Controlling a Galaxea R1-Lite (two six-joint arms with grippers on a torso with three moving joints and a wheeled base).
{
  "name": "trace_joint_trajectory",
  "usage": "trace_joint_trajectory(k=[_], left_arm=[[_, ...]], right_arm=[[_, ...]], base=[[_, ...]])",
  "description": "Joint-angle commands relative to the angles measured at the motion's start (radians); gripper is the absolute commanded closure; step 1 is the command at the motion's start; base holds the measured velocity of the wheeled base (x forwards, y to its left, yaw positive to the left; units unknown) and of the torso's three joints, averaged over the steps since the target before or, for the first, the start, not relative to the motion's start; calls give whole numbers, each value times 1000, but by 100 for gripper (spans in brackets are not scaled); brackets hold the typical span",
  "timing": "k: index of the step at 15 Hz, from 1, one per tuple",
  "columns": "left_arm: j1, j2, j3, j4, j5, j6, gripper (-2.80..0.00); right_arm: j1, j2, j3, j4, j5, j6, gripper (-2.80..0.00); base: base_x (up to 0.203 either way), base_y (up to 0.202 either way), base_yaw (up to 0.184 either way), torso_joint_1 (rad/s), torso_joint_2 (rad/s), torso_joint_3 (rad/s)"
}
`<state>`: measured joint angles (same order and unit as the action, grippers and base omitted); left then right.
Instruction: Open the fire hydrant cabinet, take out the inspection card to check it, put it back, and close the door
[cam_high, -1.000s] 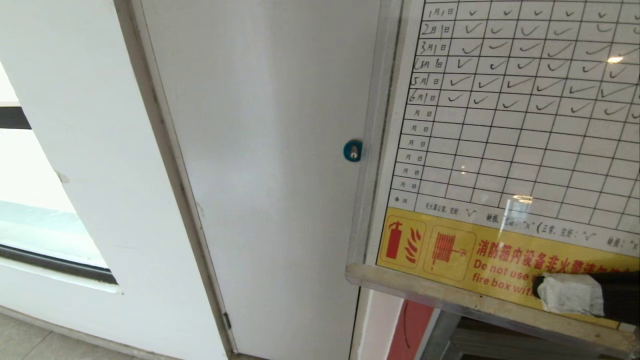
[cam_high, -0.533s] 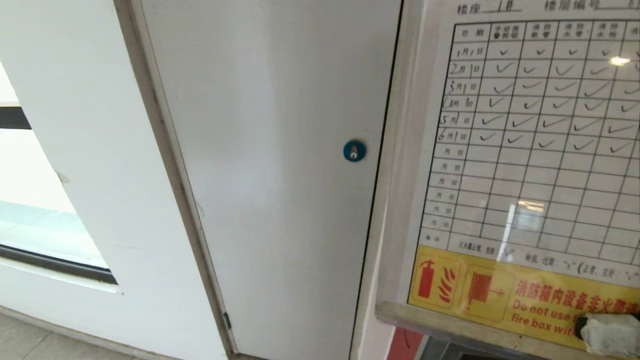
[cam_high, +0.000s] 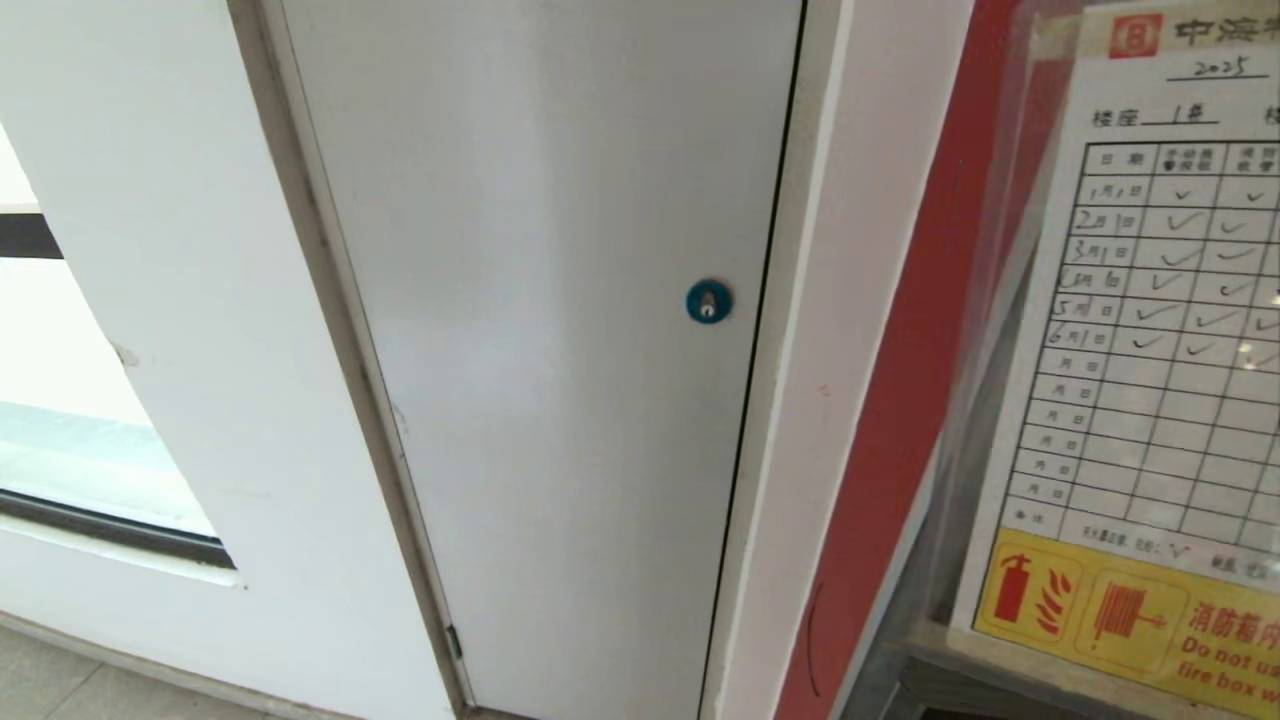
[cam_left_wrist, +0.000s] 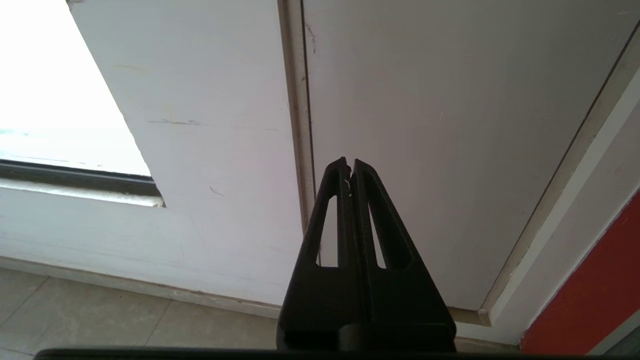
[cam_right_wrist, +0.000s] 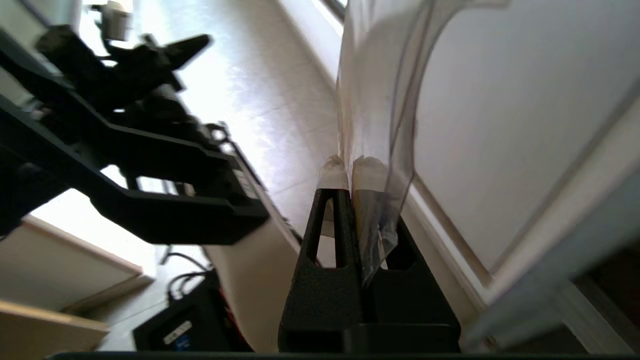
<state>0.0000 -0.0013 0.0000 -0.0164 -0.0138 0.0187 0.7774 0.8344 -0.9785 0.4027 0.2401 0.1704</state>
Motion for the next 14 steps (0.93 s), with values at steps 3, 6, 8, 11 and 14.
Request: trace_joint_trajectory(k=[3, 6, 8, 11, 14], left_arm=[[0, 1, 6, 0, 0, 0, 0], [0, 1, 6, 0, 0, 0, 0], [0, 1, 6, 0, 0, 0, 0], [0, 1, 6, 0, 0, 0, 0], [0, 1, 6, 0, 0, 0, 0]], right_arm=[[1, -86, -83, 226, -189, -81, 0], [2, -77, -158, 372, -397, -104, 0], [1, -80, -185, 462, -532, -141, 0], [2, -83, -199, 505, -753, -225, 0], [-7, -74, -205, 510, -911, -340, 0]], base=[[0, 0, 0, 0, 0, 0], [0, 0, 0, 0, 0, 0], [0, 0, 0, 0, 0, 0], [0, 0, 0, 0, 0, 0], [0, 0, 0, 0, 0, 0]])
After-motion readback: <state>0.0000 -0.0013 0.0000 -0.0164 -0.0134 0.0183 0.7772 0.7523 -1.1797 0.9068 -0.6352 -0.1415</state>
